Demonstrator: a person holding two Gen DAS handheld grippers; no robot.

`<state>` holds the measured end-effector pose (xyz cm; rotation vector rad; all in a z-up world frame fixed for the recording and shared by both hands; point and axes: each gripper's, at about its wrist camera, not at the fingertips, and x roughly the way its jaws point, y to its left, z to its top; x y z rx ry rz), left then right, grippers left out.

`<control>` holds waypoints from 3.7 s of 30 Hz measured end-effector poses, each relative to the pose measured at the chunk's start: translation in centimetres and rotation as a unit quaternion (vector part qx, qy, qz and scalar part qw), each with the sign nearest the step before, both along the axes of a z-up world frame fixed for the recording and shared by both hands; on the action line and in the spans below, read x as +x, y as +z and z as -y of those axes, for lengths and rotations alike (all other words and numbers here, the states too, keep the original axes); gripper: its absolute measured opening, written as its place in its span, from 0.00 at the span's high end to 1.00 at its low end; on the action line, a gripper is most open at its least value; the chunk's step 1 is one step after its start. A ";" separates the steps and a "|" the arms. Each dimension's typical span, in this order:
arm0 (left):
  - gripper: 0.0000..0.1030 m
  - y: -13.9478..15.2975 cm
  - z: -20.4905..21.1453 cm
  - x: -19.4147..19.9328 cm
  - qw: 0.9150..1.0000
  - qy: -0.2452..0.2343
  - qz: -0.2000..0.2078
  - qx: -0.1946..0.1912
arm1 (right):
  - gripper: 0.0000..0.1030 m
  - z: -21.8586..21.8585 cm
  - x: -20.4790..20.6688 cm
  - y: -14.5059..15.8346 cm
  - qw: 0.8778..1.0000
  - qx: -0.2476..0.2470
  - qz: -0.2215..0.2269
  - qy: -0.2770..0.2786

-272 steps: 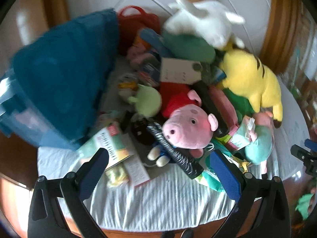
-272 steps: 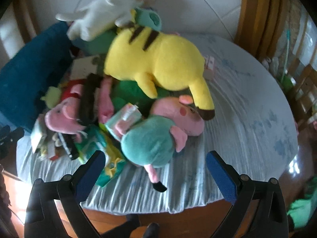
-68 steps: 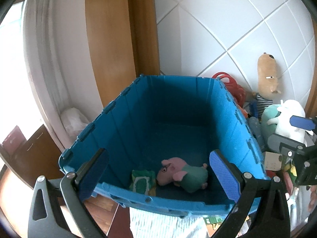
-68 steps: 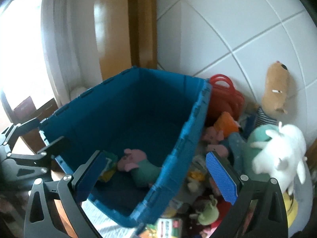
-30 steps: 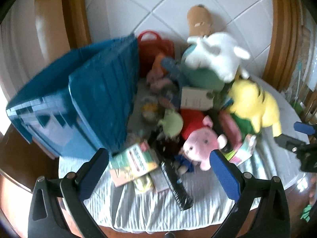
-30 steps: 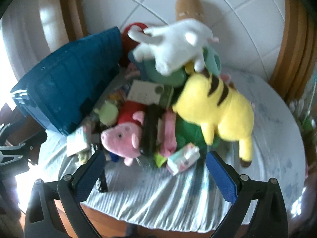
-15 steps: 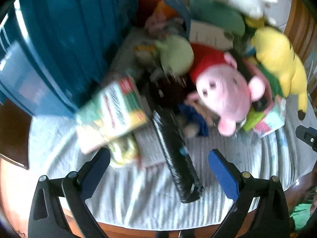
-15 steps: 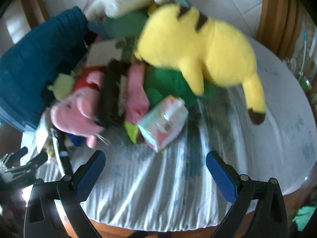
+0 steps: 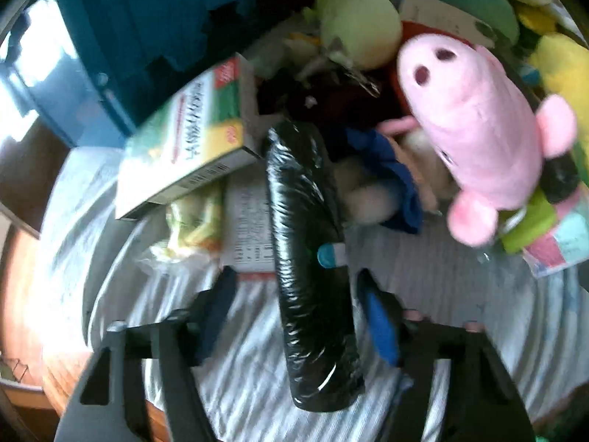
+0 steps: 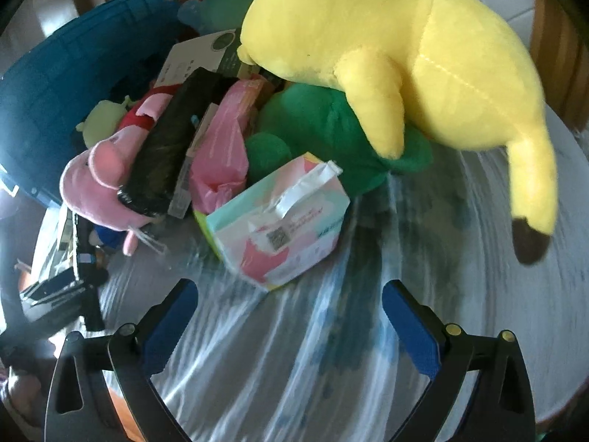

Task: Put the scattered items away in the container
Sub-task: 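Grasp the black rolled bag with the left tool while the right grasps the tissue pack, then carry the black bag and tissue pack over the blue crate, then open both tools to drop the bag and tissue pack into the crate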

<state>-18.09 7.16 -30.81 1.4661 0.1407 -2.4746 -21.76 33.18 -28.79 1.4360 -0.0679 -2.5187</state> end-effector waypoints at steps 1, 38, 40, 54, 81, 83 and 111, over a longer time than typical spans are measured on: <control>0.53 0.0 0.0 0.1 1.000 0.001 -0.003 0.004 | 0.01 -0.1 -0.3 -0.3 1.000 0.000 -0.002 0.004; 0.68 7.7 0.0 4.9 0.997 -0.027 -0.060 0.033 | 0.34 1.3 2.1 5.3 0.996 -0.027 -0.052 0.065; 0.68 9.8 -0.3 5.1 0.996 -0.033 -0.077 0.031 | 0.34 2.1 3.3 7.1 0.995 -0.032 -0.063 0.071; 0.68 21.3 0.8 6.7 0.979 -0.038 -0.202 -0.009 | 0.34 8.4 4.7 18.5 0.976 -0.046 -0.166 0.131; 0.68 32.9 30.4 -6.5 0.960 -0.025 -0.271 -0.068 | 0.34 41.9 -7.4 33.2 0.934 -0.077 -0.290 0.196; 0.68 32.7 31.9 -8.0 0.962 -0.029 -0.264 -0.060 | 0.34 43.3 -8.8 33.1 0.938 -0.064 -0.284 0.190; 0.16 30.2 36.5 -13.5 0.980 -0.040 -0.190 -0.053 | 0.09 49.0 -13.5 30.4 0.962 0.024 -0.224 0.156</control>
